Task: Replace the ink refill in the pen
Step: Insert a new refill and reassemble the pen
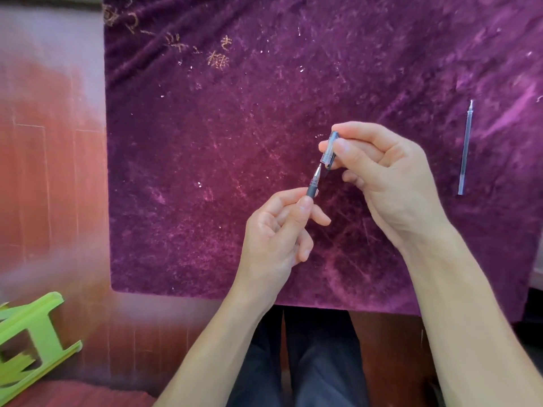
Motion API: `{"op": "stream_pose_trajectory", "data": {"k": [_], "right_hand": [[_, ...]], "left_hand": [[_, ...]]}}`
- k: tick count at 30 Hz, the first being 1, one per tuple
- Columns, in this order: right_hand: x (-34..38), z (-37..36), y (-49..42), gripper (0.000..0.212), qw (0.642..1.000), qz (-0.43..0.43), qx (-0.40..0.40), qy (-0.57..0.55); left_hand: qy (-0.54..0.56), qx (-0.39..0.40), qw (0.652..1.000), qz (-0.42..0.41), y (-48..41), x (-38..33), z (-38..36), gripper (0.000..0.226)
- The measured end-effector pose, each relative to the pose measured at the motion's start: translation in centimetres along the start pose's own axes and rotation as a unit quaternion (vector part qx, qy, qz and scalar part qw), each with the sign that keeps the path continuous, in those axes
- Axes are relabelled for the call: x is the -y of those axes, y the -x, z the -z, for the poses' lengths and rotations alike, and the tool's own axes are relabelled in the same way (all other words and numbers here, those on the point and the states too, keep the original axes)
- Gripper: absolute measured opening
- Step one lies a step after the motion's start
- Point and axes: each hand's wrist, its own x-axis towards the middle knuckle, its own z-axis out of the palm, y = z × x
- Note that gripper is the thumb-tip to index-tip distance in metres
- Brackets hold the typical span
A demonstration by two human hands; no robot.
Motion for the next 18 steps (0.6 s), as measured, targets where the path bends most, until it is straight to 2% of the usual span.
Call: {"op": "stream_pose_trajectory", "data": {"k": [11,18], "right_hand": [[-0.8,1.0,1.4,0.016,0.999,0.025,-0.038,-0.02],[-1.1,0.6,1.9,0.015,0.999,0.023,-0.022,-0.013]], "left_hand": [[-0.021,0.001,1.0,-0.007,0.6,0.9,-0.6,0.021],[-0.011,0.008,1.0,-0.011,0.8,1.3,-0.8,0.017]]}}
